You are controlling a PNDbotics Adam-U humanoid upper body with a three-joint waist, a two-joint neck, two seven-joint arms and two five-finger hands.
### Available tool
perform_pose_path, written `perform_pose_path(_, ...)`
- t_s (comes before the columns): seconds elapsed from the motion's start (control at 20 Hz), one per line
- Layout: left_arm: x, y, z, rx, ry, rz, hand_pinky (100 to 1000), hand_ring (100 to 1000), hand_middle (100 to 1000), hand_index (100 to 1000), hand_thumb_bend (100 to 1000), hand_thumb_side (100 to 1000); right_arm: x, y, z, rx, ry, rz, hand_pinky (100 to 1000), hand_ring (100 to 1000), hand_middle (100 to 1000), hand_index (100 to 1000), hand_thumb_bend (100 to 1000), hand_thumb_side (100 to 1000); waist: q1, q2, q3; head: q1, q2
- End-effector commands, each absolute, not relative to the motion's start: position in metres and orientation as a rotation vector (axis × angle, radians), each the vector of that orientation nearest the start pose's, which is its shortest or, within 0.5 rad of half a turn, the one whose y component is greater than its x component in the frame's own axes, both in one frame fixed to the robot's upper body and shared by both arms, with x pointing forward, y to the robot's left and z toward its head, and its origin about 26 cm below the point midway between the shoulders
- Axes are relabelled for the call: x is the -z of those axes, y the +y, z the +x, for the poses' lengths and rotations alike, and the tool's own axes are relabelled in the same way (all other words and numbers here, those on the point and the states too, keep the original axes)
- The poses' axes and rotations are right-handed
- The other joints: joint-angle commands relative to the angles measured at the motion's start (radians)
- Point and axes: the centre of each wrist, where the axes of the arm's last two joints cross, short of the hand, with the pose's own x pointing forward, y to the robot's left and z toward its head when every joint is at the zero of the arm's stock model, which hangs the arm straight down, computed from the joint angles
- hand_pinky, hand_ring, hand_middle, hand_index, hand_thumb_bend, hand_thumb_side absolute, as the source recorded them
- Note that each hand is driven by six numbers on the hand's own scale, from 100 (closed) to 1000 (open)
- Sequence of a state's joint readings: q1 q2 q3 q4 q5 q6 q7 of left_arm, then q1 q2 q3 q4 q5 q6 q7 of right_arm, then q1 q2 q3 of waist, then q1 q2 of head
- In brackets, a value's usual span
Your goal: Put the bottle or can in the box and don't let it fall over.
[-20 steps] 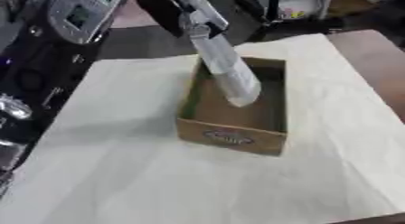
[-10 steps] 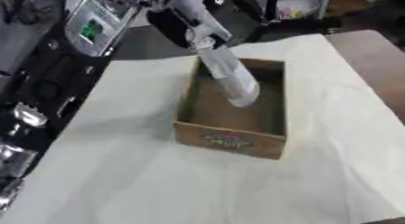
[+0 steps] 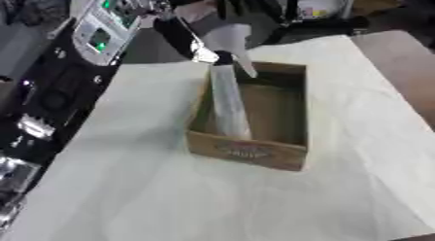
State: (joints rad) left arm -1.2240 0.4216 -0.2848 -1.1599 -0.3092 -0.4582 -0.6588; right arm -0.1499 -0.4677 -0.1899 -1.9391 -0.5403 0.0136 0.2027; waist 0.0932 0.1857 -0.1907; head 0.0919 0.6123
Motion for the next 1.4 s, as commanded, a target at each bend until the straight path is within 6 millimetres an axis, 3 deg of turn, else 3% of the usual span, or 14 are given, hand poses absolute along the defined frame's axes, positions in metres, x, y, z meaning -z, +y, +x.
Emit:
perform_pose_path(0.05,-0.362,0.182,0.452,-2.302,2.437,-0.503,739,795,765,880,493,536,-0.189,-0.348,0.283,-0.252,-2.118,0.201,960,932,988,945,154,567,-0.005,-0.015,0.002,-0.005,-0.009)
perform_pose_path(0.2,-0.361,0.188,0.453,-2.298,2.444,-0.566,733,785,754,867,484,596,-0.189,-0.349,0.283,-0.245,-2.116,0.201,959,930,986,944,155,565,-0.006,-0.019,0.005,-0.007,-0.007)
perform_pose_path(0.6,-0.360,0.196,0.453,-2.279,2.495,-0.573,711,763,728,851,405,584,-0.188,-0.350,0.282,-0.231,-2.113,0.204,959,930,985,943,155,564,-0.015,-0.029,0.015,-0.009,-0.005)
perform_pose_path(1.1,-0.362,0.207,0.451,-2.265,2.572,-0.540,701,752,717,838,205,672,-0.186,-0.352,0.281,-0.223,-2.112,0.200,958,930,985,943,156,561,-0.030,-0.041,0.034,-0.010,0.007)
perform_pose_path(1.2,-0.362,0.213,0.450,-2.260,2.595,-0.545,698,751,716,835,100,713,-0.185,-0.353,0.280,-0.223,-2.113,0.197,957,929,984,942,158,558,-0.033,-0.045,0.041,-0.011,0.015)
perform_pose_path(1.3,-0.363,0.221,0.448,-2.256,2.621,-0.553,685,737,711,835,100,720,-0.185,-0.354,0.279,-0.222,-2.115,0.192,956,929,984,942,158,556,-0.038,-0.051,0.047,-0.015,0.022)
perform_pose_path(1.4,-0.364,0.230,0.445,-2.242,2.658,-0.561,661,715,703,831,100,671,-0.184,-0.355,0.278,-0.218,-2.116,0.186,956,929,983,941,160,555,-0.043,-0.055,0.053,-0.017,0.028)
